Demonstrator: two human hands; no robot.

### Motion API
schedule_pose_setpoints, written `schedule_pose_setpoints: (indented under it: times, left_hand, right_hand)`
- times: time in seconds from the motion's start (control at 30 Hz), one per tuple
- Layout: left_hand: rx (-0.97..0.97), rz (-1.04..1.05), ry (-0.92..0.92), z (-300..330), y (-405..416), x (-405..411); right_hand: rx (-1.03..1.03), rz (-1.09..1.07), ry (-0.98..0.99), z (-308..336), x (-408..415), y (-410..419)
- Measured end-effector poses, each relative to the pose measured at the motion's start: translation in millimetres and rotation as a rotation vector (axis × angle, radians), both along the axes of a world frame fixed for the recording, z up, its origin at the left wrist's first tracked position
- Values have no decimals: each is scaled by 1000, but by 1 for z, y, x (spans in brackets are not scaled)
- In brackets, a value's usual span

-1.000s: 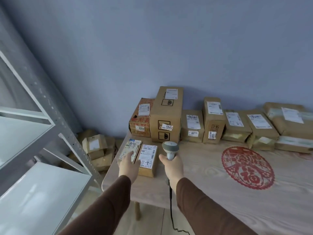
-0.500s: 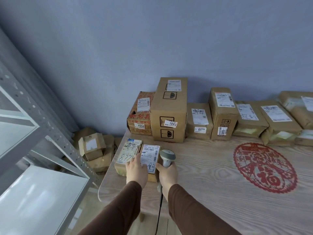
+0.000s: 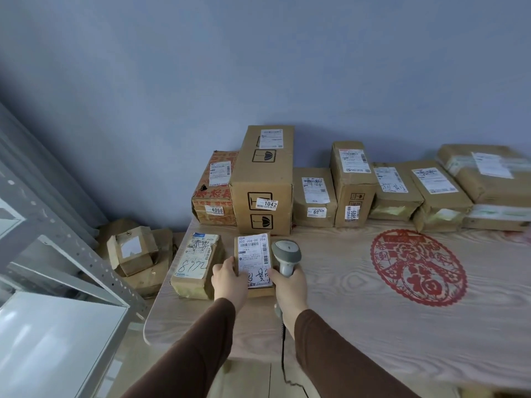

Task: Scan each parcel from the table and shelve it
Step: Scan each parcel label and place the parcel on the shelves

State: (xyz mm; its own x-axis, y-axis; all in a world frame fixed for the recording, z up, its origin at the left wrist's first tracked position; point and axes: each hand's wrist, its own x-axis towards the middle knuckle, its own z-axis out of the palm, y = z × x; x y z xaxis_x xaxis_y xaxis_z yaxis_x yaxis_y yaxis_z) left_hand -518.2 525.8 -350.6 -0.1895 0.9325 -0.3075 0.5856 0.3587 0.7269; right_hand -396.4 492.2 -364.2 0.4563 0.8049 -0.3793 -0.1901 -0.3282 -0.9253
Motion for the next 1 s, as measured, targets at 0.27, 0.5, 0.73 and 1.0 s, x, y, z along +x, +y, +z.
schedule_pose_setpoints:
  times: [0.27, 0.5, 0.73, 1.0]
  left_hand:
    - [79, -189, -681, 78, -20, 68]
    - [104, -457, -802, 181, -25, 133]
    - [257, -804, -879, 283, -54, 196]
    - [431, -823, -975, 368, -102, 279]
  right_hand:
    - [195, -103, 18, 85, 77, -20]
    - [390, -166, -44, 194, 158, -53]
    - [551, -240, -237, 312, 222, -105]
    - [694, -291, -505, 411, 267, -196]
